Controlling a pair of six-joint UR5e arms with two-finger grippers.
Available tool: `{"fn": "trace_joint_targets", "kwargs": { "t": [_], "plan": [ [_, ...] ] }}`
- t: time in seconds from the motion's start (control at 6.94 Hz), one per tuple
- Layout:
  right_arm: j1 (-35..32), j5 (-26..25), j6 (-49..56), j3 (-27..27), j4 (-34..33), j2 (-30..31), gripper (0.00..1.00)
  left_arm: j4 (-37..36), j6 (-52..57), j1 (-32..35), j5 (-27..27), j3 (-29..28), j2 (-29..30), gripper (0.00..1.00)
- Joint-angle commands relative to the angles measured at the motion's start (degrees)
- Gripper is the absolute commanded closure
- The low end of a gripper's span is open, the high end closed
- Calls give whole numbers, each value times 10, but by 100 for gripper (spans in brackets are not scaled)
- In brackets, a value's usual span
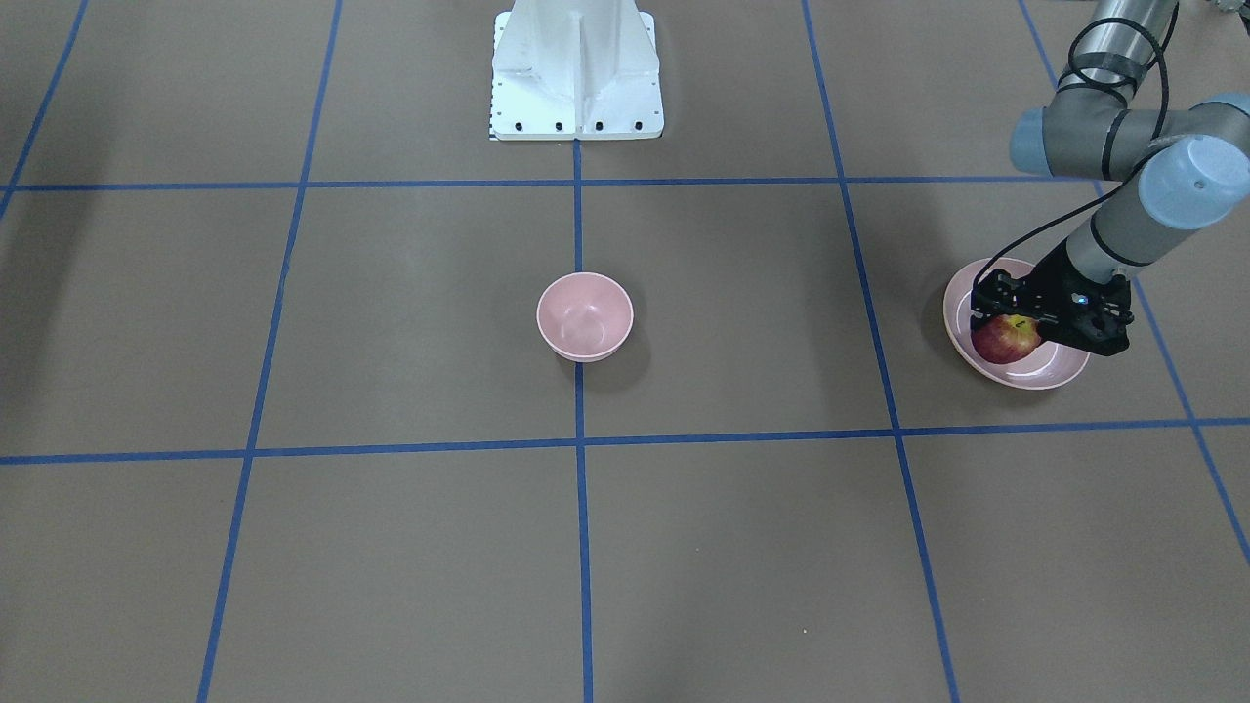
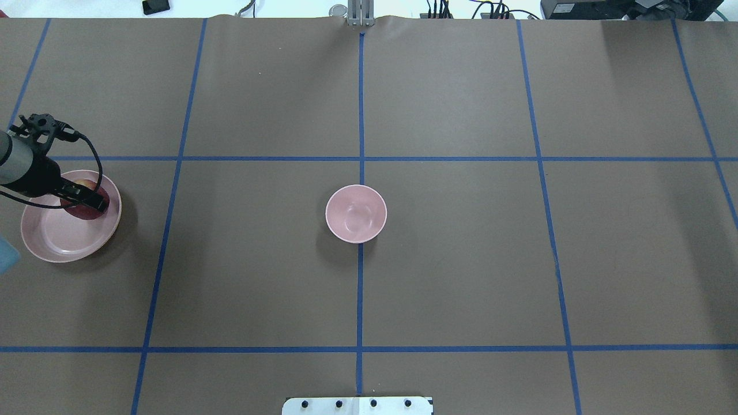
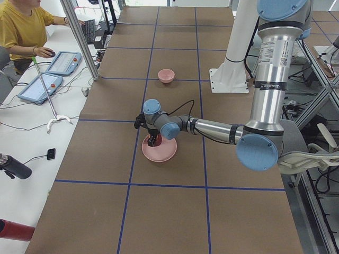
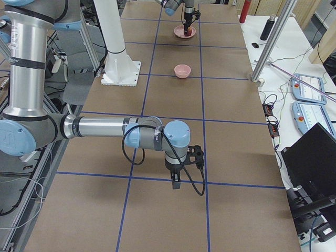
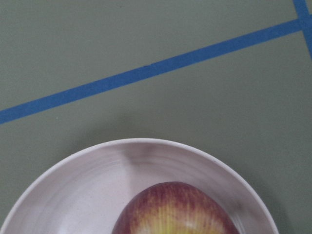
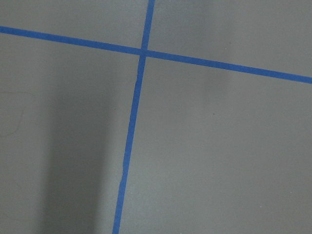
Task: Move apple from plate to bowl
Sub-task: 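Lift the apple with the left gripper and carry it over the bowl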
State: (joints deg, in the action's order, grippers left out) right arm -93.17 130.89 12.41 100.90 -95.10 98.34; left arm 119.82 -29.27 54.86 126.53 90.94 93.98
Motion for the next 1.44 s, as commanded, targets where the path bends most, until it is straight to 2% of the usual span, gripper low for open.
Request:
{"fn": "trace_joint_targets", "kwargs": {
  "t": [0.0, 0.14, 0.29, 0.58, 0.86, 1.01, 1.3],
  "plan": [
    [0, 1, 0, 0, 0, 0, 0, 0, -2, 7, 24, 35, -6, 71],
    [0, 8, 0, 0, 0, 0, 0, -4, -3, 16, 52, 75, -22, 74],
    [0, 9, 0, 0, 0, 0, 0, -15, -28, 18, 49, 105, -20, 74],
    [0, 10, 0, -3, 0, 0, 0, -24, -126, 3, 36, 123, 24, 74],
    [0, 9, 1, -4, 0, 0, 0, -28, -220, -54, 19, 126, 78, 74],
    [0, 9, 0, -4, 0, 1, 0, -73, -248, -86, -24, 129, 121, 74],
    [0, 9, 0, -4, 0, 1, 0, -249, -286, -151, -95, 140, 243, 73]
  ]
}}
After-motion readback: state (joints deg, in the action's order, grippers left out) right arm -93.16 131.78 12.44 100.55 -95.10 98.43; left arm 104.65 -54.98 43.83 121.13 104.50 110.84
